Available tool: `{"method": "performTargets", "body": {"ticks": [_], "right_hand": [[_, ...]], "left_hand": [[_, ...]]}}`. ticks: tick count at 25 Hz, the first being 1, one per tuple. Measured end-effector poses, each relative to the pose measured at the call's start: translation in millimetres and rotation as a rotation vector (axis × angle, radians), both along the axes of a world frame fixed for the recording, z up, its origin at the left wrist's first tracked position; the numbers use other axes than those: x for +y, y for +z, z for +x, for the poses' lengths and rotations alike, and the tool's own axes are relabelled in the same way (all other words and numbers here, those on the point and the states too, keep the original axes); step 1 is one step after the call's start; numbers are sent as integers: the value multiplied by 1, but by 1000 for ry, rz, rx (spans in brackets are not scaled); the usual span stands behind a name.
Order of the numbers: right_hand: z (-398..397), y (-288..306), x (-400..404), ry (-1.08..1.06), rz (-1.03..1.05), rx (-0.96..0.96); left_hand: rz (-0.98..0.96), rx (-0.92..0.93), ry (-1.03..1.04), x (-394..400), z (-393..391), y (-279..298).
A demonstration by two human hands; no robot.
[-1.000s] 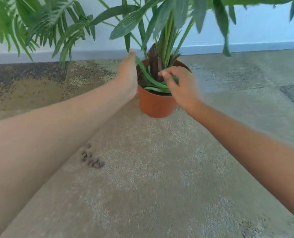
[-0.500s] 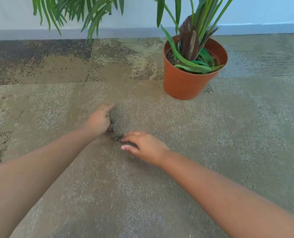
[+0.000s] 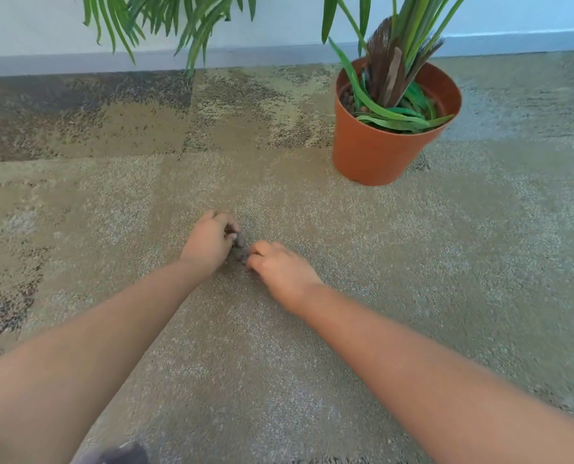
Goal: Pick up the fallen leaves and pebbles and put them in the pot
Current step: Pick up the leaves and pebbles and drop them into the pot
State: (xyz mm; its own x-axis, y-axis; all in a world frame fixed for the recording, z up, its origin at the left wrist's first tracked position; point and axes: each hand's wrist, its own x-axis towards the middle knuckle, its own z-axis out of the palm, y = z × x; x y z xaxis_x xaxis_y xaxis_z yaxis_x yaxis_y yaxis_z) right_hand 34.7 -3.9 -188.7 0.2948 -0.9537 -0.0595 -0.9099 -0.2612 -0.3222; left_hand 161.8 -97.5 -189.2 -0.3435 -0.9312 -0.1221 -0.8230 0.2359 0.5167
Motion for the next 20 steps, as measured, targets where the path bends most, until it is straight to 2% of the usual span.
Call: {"method": "performTargets", "body": {"ticks": [3, 5, 9, 13, 15, 17, 20], "right_hand": [[-4, 1, -1, -9, 21, -34], [-7, 3, 0, -112, 73, -136], [-17, 10, 6, -542, 216, -643], [-25, 16, 22, -880, 529, -1232], [-32, 18, 29, -951, 622, -1463], [-37, 21, 33, -917, 670, -1671], [-37, 24, 34, -913, 689, -1742]], "left_hand": [[47, -5, 43, -4, 3, -1], [70, -12, 61, -5, 6, -2], [42, -46, 30, -4, 10, -1], [18, -67, 83, 8, 10, -3], [2, -54, 112, 14, 7, -5], [-15, -57, 135, 23, 3, -7], [-51, -136, 107, 35, -5, -14]]}}
